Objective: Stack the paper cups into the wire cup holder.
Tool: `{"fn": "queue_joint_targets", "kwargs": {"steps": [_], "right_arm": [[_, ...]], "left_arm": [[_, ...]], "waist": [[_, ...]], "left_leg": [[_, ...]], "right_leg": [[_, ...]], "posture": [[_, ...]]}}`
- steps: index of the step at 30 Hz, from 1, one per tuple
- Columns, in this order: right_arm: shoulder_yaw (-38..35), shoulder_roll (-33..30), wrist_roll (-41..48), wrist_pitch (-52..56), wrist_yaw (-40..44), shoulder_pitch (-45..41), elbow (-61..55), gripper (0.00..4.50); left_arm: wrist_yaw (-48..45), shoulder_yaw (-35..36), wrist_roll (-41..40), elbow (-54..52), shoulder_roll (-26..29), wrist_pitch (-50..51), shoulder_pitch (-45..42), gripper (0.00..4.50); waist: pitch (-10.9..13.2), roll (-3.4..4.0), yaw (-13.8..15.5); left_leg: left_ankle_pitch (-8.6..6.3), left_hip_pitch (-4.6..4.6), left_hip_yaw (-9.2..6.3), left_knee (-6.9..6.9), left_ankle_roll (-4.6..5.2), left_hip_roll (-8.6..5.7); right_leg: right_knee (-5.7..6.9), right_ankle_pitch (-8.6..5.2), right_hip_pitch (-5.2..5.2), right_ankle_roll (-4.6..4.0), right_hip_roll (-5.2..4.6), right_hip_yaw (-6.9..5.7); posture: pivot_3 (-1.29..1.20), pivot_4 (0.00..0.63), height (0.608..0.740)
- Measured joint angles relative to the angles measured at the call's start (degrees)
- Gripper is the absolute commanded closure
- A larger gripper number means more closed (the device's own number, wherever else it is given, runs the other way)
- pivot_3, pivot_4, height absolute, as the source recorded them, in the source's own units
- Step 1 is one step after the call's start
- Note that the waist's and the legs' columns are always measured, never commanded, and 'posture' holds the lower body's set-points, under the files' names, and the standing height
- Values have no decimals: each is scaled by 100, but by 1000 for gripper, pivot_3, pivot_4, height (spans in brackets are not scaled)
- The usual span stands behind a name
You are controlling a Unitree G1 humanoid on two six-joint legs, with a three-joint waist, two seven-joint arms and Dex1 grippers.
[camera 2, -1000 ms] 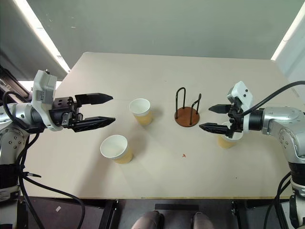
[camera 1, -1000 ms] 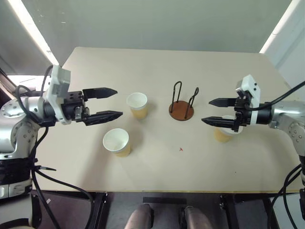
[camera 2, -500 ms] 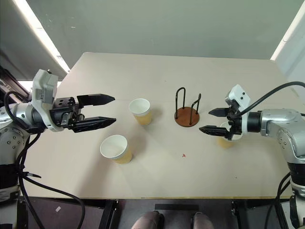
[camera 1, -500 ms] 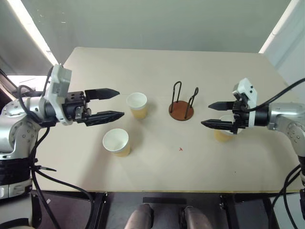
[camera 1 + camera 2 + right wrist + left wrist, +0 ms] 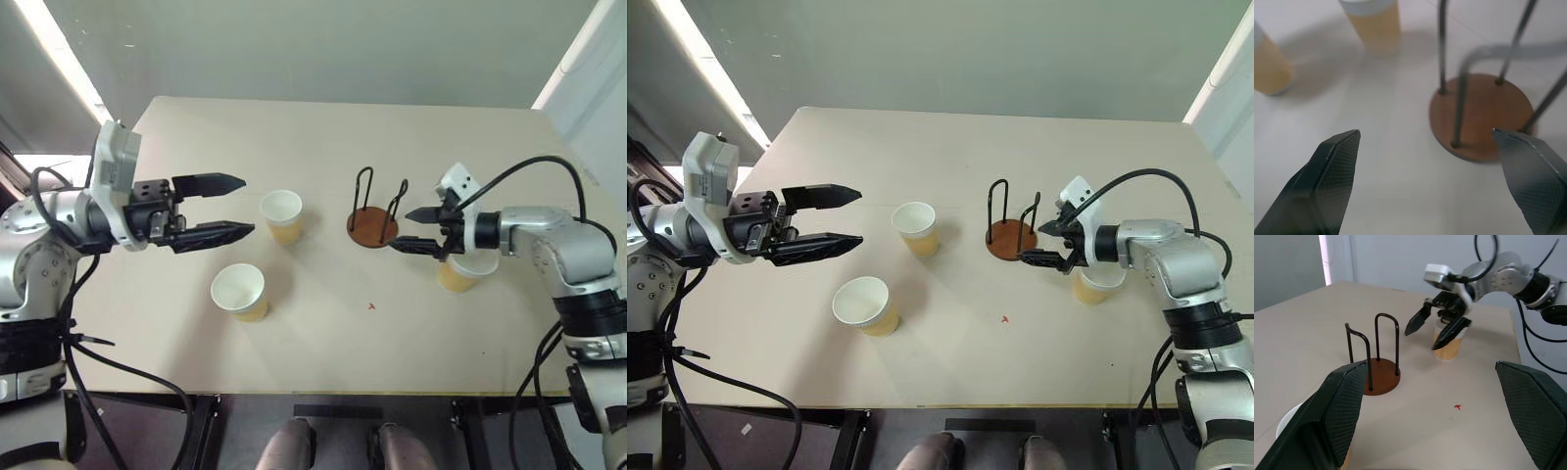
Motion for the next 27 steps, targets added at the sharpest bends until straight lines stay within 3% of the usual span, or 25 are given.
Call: {"fn": "queue_joint_targets", "kwargs": {"steps": [13, 14, 16, 27], "right_arm": [[45, 738, -615, -335, -201, -819, 963, 46], [40, 760, -613, -304, -206, -873, 961, 207], [16, 790, -609, -219, -219, -922, 958, 584], [-18, 869, -536, 228, -323, -703, 586, 4442]], "left_arm": [[-8, 15, 103, 23, 26, -68, 57, 0], [-11, 15, 111, 36, 26, -69, 57, 0], [-25, 15, 128, 85, 26, -74, 57, 0], [-98, 15, 141, 120, 26, -120, 59, 0]], "waist": [[1, 1, -19], [0, 1, -19], [0, 1, -4], [0, 1, -7]], "left_leg": [[0, -4, 0, -6, -1, 0], [0, -4, -1, -6, -1, 0], [0, -7, -1, -6, -1, 0], [1, -10, -1, -7, -2, 0]], "right_leg": [[1, -1, -6, -1, 0, -1], [0, -1, -6, -2, 0, -1], [-2, -1, -6, -2, 0, -2], [-2, -1, -10, -2, 0, -2]], "posture": [[0, 150, 740], [0, 150, 740], [0, 150, 740], [0, 150, 740]]}}
